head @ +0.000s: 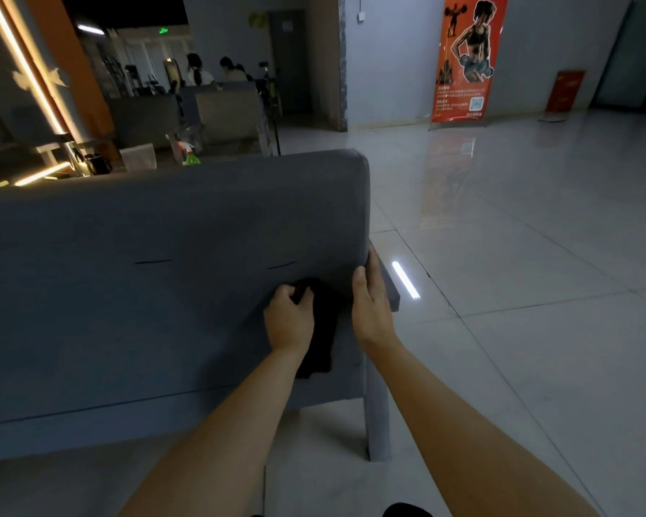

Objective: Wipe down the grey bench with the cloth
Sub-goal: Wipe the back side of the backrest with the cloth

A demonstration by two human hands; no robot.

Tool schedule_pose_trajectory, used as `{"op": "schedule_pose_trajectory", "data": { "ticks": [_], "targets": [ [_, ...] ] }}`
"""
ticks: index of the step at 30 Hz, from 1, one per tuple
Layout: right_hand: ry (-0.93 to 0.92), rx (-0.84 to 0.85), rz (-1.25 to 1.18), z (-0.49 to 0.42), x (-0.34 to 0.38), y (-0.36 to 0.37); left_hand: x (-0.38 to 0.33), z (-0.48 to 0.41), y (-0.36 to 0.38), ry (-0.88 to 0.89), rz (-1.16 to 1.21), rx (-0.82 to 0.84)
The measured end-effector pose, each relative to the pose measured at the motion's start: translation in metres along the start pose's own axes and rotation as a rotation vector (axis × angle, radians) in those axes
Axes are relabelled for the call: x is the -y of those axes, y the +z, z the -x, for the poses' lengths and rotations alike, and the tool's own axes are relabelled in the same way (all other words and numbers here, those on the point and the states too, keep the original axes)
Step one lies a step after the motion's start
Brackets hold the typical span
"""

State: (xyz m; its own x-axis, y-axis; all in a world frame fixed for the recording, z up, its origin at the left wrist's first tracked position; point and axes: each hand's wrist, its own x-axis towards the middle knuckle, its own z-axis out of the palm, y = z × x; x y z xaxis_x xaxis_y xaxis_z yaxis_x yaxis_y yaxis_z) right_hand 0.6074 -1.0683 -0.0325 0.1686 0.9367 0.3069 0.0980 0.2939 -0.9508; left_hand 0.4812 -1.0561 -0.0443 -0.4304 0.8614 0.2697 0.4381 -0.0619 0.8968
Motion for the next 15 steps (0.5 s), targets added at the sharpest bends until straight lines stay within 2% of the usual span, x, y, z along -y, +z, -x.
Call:
{"op": "schedule_pose_trajectory", "data": {
  "ticks": [4,8,11,15],
  "targets": [
    [0.008,0.007,-0.035,0.001,0.0,0.001,-0.005,0.011,-0.007,-0.001,0.044,0.018],
    [0.008,0.004,-0.034,0.001,0.003,0.005,-0.035,0.009,-0.017,0.134,0.083,-0.013],
    [-0.046,-0.062,0.022,0.003,0.006,0.012,-0.058,-0.006,-0.017,0.171,0.02,-0.028],
    [-0.07,-0.081,0.156,0.001,0.01,0.018,-0.026,-0.016,-0.025,0.049,0.042,-0.064]
  ]
}}
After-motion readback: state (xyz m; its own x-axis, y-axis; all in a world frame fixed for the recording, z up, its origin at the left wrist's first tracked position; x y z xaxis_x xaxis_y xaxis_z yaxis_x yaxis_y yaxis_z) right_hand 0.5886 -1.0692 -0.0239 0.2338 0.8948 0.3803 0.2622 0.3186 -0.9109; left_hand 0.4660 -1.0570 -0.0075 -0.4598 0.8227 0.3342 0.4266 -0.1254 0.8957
